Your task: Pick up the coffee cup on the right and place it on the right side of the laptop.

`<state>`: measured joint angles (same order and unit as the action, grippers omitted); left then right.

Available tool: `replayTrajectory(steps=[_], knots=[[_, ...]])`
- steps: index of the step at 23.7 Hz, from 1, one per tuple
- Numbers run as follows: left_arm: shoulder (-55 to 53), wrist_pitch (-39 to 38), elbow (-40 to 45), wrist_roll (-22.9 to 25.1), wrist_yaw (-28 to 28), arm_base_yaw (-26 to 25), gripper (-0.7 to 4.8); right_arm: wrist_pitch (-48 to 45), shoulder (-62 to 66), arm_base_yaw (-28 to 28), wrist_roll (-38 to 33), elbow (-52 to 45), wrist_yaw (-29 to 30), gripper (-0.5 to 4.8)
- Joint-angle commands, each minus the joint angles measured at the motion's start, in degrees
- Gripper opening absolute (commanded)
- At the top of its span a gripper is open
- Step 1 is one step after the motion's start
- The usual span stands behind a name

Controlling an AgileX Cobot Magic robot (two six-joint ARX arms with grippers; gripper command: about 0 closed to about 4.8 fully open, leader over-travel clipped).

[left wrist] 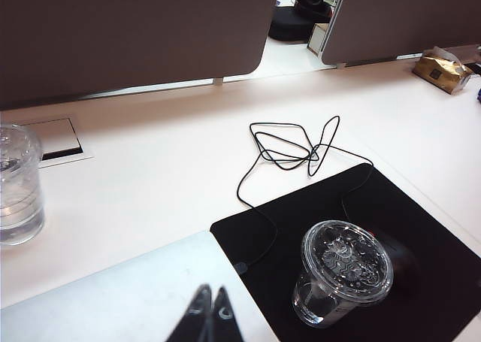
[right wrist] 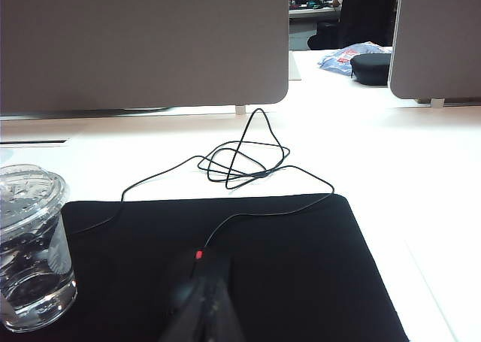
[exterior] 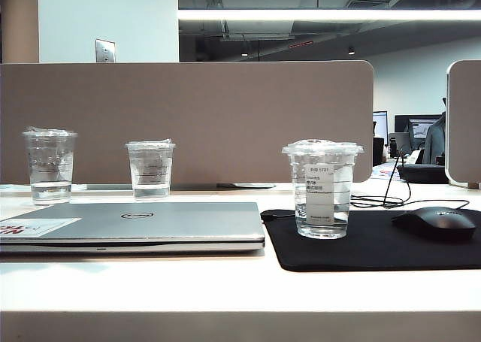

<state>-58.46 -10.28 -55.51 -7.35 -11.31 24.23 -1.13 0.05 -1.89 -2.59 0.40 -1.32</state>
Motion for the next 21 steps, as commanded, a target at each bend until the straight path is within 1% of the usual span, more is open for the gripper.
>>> replayTrajectory(steps=[1,6,8,10,11,12,14,16,18,19,20,21], knots=[[1.6,0.5,0.0,-0.2,0.1,0.0,-0.05,-1.2,-0.1,0.0,-0.2,-0.3,-0.1,0.01],[4.8,1.6,0.9,0.1,0.9,-0.8,-0.06,-1.1,-0.1,0.0,-0.2,-0.3,-0.1,0.01],[6.9,3.3,2.8,2.8,1.1,-2.2,-0.06,-1.1,-0.1,0.0,-0.2,-0.3,-0.1,0.01],[9.1,5.8,5.4,4.3,1.2,-3.7,-0.06,-1.1,-0.1,0.0,-0.2,-0.3,-0.1,0.01],[10.8,7.7,7.5,4.4,1.2,-4.6,-0.06,-1.1,-0.1,0.0,-0.2,-0.3,-0.1,0.01],[14.0,10.4,11.3,4.4,2.0,-6.2,-0.06,-1.0,-0.1,0.0,-0.2,-0.3,-0.1,0.01],[18.2,12.6,15.8,5.5,3.3,-8.0,-0.06,-1.0,-0.1,0.0,-0.2,-0.3,-0.1,0.01],[22.5,14.2,20.4,6.8,3.8,-10.3,-0.06,-0.9,-0.1,0.0,-0.2,-0.3,-0.1,0.01],[26.4,15.1,24.3,6.9,3.8,-12.5,-0.06,-0.7,-0.1,0.0,-0.2,-0.3,-0.1,0.01],[30.6,16.0,28.5,6.9,3.8,-15.1,-0.06,-0.7,-0.1,0.0,-0.2,-0.3,-0.1,0.01],[32.3,16.5,30.2,6.9,3.8,-16.1,-0.06,-0.7,-0.1,0.0,-0.2,-0.3,-0.1,0.01],[36.5,17.0,33.9,6.6,4.5,-17.8,-0.06,-0.7,-0.1,0.0,-0.2,-0.3,-0.1,0.01]])
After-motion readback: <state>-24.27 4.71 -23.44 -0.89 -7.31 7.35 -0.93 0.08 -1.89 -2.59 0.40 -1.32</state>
